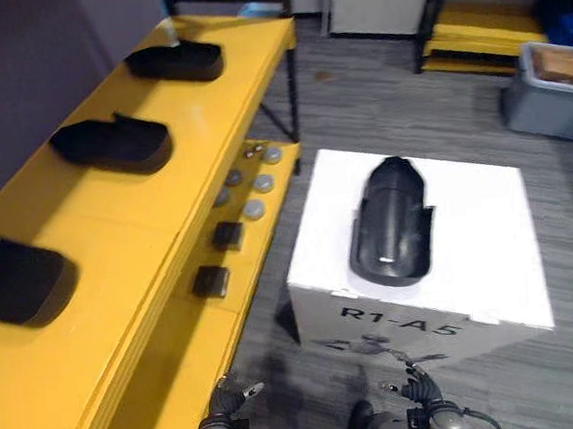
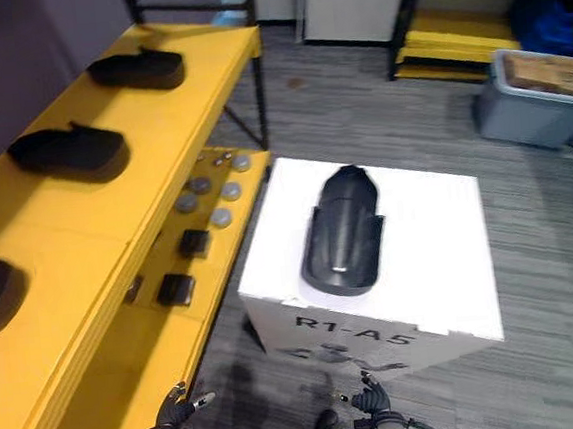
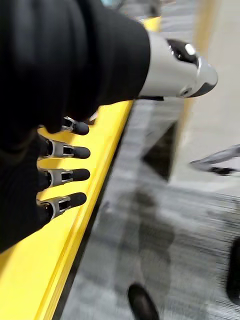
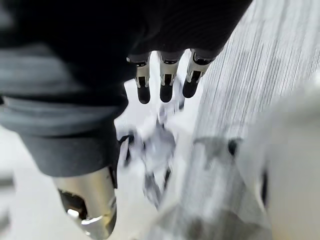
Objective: Walk over and take plastic housings, then place them on the shelf
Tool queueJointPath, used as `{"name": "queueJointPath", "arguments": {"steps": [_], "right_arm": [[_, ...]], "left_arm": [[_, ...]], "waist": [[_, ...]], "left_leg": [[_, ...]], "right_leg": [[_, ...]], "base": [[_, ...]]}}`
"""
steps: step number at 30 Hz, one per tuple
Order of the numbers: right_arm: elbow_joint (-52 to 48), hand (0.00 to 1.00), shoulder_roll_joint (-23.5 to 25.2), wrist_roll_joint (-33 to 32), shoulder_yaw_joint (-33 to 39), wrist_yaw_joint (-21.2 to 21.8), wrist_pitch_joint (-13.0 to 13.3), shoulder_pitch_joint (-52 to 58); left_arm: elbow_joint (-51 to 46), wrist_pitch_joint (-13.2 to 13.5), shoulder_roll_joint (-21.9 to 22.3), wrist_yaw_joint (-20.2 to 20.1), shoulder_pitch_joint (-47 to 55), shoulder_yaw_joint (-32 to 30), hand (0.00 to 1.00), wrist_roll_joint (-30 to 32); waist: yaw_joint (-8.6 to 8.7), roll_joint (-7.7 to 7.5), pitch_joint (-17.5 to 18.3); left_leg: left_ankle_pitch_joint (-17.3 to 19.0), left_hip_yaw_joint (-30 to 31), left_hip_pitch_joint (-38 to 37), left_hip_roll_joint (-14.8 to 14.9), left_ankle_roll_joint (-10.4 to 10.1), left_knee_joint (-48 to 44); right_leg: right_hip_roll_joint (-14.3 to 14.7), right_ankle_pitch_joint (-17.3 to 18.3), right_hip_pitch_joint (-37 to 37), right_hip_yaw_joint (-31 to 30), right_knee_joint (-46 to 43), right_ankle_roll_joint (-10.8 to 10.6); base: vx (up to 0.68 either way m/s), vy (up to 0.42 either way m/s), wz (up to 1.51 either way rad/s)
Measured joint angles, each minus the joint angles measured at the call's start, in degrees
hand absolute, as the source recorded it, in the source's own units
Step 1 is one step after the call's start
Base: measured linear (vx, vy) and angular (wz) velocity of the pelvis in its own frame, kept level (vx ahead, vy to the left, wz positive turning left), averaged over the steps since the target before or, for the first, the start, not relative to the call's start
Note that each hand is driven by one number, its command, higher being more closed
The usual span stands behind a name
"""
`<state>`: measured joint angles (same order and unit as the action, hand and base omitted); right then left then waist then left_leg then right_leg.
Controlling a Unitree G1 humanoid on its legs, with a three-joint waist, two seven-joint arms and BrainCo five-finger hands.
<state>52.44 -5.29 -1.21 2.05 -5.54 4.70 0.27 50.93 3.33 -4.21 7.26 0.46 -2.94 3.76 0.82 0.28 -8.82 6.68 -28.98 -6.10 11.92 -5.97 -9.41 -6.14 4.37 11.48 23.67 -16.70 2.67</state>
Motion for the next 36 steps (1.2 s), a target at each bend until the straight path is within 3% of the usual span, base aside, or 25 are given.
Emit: {"name": "queueJointPath", "arguments": {"steps": [2,4,5,6,7,9,10,11,13,17,20,24,32,36], "right_arm": [[0.00,0.00,0.03,-0.03,0.01,-0.09,0.01,0.09],[0.07,0.00,0.23,-0.20,-0.06,-0.09,0.02,1.47],[0.12,0.00,0.02,-0.25,0.04,-0.25,0.01,2.31],[0.22,0.00,0.01,-0.27,0.10,-0.29,0.01,2.39],[0.32,0.00,-0.16,-0.28,0.52,-0.45,0.00,2.35],[0.63,0.00,-0.41,-0.28,1.80,-0.67,0.00,2.74],[0.65,0.00,-0.52,-0.30,2.22,-0.72,0.01,2.86],[0.70,0.00,-0.68,-0.48,2.50,-0.93,0.01,3.19],[0.63,0.00,-0.75,-0.65,2.53,-1.19,0.03,4.12],[-0.11,0.00,0.55,-1.96,7.30,-1.30,0.20,5.98],[-0.86,0.00,0.45,-2.75,9.69,-1.38,0.20,6.30],[-9.20,0.00,-1.28,-2.74,14.57,-2.02,0.17,7.06],[-41.56,0.00,-16.00,-1.15,26.42,-2.47,0.46,10.72],[-52.45,0.00,-19.70,0.50,25.26,-2.31,1.10,9.16]], "left_arm": [[0.34,-0.04,0.06,-0.05,-0.12,0.00,0.00,0.01],[0.37,-0.09,0.11,-0.05,0.18,-0.07,0.00,0.08],[0.47,-0.11,0.35,-0.03,0.84,-0.04,0.00,0.18],[0.57,-0.11,0.62,-0.03,1.13,-0.04,0.00,0.37],[0.86,-0.15,1.07,-0.02,1.60,-0.03,0.00,0.47],[0.95,-0.24,1.64,0.00,1.89,0.17,0.00,0.46],[0.95,-0.23,1.78,0.02,1.90,0.19,0.00,0.42],[0.96,-0.22,1.90,0.06,1.92,0.22,0.00,0.42],[1.77,-0.21,1.45,0.12,1.93,0.18,0.00,0.39],[2.49,-0.20,0.97,0.09,1.56,0.05,0.00,0.42],[2.49,-0.21,0.42,0.09,1.70,-0.07,0.00,0.40],[1.98,-0.21,-0.65,0.08,2.46,-0.08,0.00,0.42],[-0.41,0.09,-0.98,-0.86,8.73,-0.08,0.00,0.29],[-0.34,0.45,-1.06,-1.48,9.21,0.00,0.00,0.31]], "waist": [[0.28,-0.26,-0.11],[0.31,-0.21,-0.41],[0.17,-0.06,-0.84],[0.16,0.11,-1.07],[0.18,0.31,-1.37],[0.06,0.00,-1.88],[0.05,0.12,-1.91],[-0.22,0.87,-1.90],[-0.50,1.35,-1.65],[0.45,1.07,-0.89],[0.15,1.11,-0.68],[0.96,1.00,-0.23],[1.86,0.62,2.51],[2.00,0.29,3.23]], "left_leg": [[0.10,-0.02,0.97,1.52,-0.13,-4.69],[0.28,0.89,4.57,5.71,-0.35,-17.46],[2.47,5.66,7.45,6.85,0.10,-24.69],[4.09,8.33,7.89,5.94,-0.66,-24.89],[6.39,13.60,8.79,3.19,-1.53,-23.61],[7.40,21.24,9.73,-2.28,-2.81,-17.14],[7.36,23.31,10.05,-3.41,-2.77,-15.03],[6.09,25.57,10.11,-4.39,-1.27,-10.08],[3.08,24.07,8.65,-4.19,1.45,-7.30],[2.54,22.47,5.13,-6.45,2.29,-2.60],[2.34,21.21,2.46,-6.89,2.54,0.25],[2.17,20.96,1.54,-7.19,2.61,1.75],[0.57,21.32,0.88,-7.86,3.07,5.34],[0.21,21.39,0.90,-7.61,3.12,6.06]], "right_leg": [[1.49,-0.29,-0.98,-1.69,2.90,-0.07],[3.83,-0.49,-3.68,-4.20,6.70,0.03],[5.11,-1.72,-5.40,-6.53,8.07,0.60],[5.49,-1.81,-5.88,-7.68,8.31,0.57],[5.89,-1.82,-6.63,-9.43,8.65,0.57],[5.92,-2.10,-8.19,-12.09,9.35,0.34],[5.94,-2.17,-8.42,-12.65,9.35,0.21],[6.50,-2.43,-8.58,-14.00,9.31,-0.34],[7.24,-2.54,-9.33,-16.45,9.95,-1.51],[5.45,-3.51,-11.54,-17.05,12.15,-2.14],[5.34,-3.13,-12.64,-18.28,12.60,-2.73],[5.30,-3.14,-13.25,-18.37,13.94,-2.76],[5.36,-3.29,-13.46,-18.47,16.28,-2.91],[5.79,-4.08,-13.46,-18.50,17.22,-2.61]], "base": [[0.04,-0.063,-0.63],[0.06,-0.136,-0.69],[0.05,-0.103,-0.67],[0.06,-0.057,-0.83],[0.04,0.032,-0.73],[0.07,0.090,-0.71],[0.08,0.123,-0.69],[0.05,0.097,-0.61],[0.11,0.147,-0.64],[0.19,0.137,-0.15],[0.15,0.081,-0.15],[0.10,0.056,-0.06],[0.02,0.017,0.01],[-0.04,-0.009,-0.02]]}}
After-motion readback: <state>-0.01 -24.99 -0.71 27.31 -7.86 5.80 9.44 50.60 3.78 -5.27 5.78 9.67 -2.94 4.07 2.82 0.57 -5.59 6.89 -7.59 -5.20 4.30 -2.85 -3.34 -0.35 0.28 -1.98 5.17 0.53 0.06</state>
